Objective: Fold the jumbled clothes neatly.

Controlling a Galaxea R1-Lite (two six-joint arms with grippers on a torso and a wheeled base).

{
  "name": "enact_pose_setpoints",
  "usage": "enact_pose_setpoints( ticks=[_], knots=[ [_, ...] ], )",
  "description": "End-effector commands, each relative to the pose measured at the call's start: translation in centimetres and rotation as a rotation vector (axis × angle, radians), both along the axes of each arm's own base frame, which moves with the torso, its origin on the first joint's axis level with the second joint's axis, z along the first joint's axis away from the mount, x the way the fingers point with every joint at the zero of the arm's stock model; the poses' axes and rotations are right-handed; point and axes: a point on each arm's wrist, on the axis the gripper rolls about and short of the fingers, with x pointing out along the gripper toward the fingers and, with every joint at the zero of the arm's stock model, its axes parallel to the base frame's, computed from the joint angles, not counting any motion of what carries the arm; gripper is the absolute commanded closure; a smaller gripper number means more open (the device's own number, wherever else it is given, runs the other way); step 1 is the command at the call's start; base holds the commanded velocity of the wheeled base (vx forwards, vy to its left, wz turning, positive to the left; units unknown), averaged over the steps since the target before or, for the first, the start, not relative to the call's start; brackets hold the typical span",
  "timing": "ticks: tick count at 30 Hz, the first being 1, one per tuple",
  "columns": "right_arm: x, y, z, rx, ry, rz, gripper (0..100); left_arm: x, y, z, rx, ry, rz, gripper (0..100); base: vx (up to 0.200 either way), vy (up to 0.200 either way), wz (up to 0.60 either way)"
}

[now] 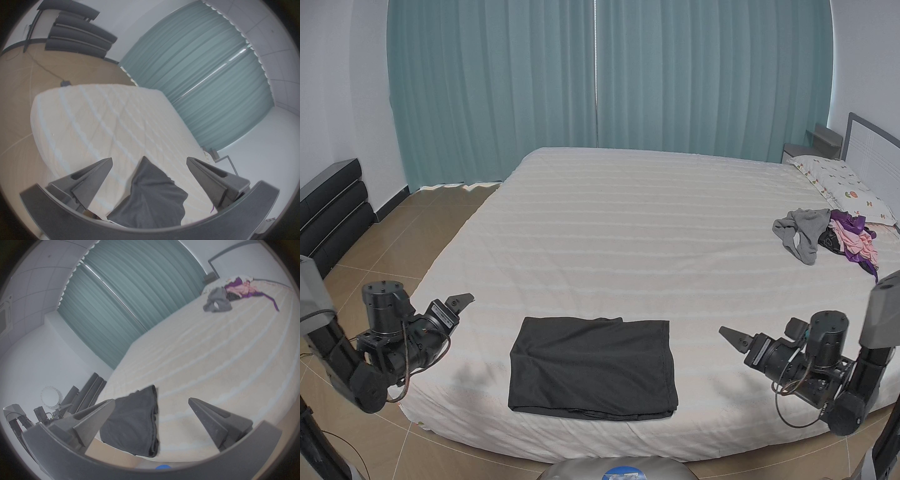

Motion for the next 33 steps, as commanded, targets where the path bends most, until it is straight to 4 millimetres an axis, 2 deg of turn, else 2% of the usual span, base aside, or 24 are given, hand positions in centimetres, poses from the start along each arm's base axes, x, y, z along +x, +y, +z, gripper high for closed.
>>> enact_pose_setpoints(
  ticks=[1,2,3,5,6,8,13,15,17,22,24,27,30,32,33],
  knots=[
    [-6.0,-2.5,7.6,0.044,-0.299,-0.047,0,-7.5,1.1,6.7,0.089,-0.302,-0.019,0,0.0,0.0,0.0],
    [-6.2,-2.6,7.8,0.043,-0.307,-0.053,0,-7.8,1.1,6.9,0.093,-0.312,-0.018,0,0.0,0.0,0.0],
    [-7.2,-3.5,9.0,0.024,-0.356,-0.107,0,-9.4,1.4,8.1,0.14,-0.368,-0.023,0,0.0,0.0,0.0],
    [-8.6,-4.4,10.1,-0.042,-0.417,-0.126,0,-11.0,1.6,9.1,0.221,-0.407,-0.021,0,0.0,0.0,0.0],
    [-8.6,-4.4,10.1,-0.042,-0.417,-0.126,0,-11.0,1.6,9.1,0.221,-0.407,-0.021,0,0.0,0.0,0.0],
    [-11.3,-5.5,11.1,-0.134,-0.468,-0.116,0,-13.5,2.0,10.4,0.294,-0.446,-0.019,0,0.0,0.0,0.0],
    [-15.3,-7.0,10.8,-0.304,-0.483,-0.097,0,-17.2,2.5,11.6,0.382,-0.501,-0.011,0,0.0,0.0,0.0],
    [-17.3,-7.8,11.0,-0.387,-0.529,-0.1,0,-19.3,2.9,12.0,0.517,-0.556,0.009,0,0.0,0.0,0.0],
    [-18.3,-8.4,10.8,-0.459,-0.52,-0.144,0,-20.6,3.1,12.4,0.613,-0.592,0.024,0,0.0,0.0,0.0],
    [-20.4,-9.4,10.8,-0.538,-0.544,-0.291,0,-23.5,3.7,12.2,0.706,-0.622,0.106,0,0.0,0.0,0.0],
    [-20.9,-9.6,10.6,-0.554,-0.527,-0.331,0,-24.3,3.8,12.0,0.732,-0.62,0.118,0,0.0,0.0,0.0],
    [-22.7,-9.8,10.1,-0.608,-0.485,-0.406,0,-26.3,4.1,11.6,0.776,-0.601,0.135,0,0.0,0.0,0.0],
    [-24.4,-9.7,10.1,-0.633,-0.487,-0.392,0,-27.4,4.3,11.2,0.823,-0.591,0.141,0,0.0,0.0,0.0],
    [-26.4,-9.7,10.1,-0.665,-0.503,-0.361,0,-28.3,4.4,10.8,0.845,-0.611,0.15,0,0.0,0.0,0.0],
    [-26.6,-9.7,10.1,-0.671,-0.504,-0.359,0,-28.4,4.4,10.8,0.845,-0.615,0.152,0,0.0,0.0,0.0]
  ],
)
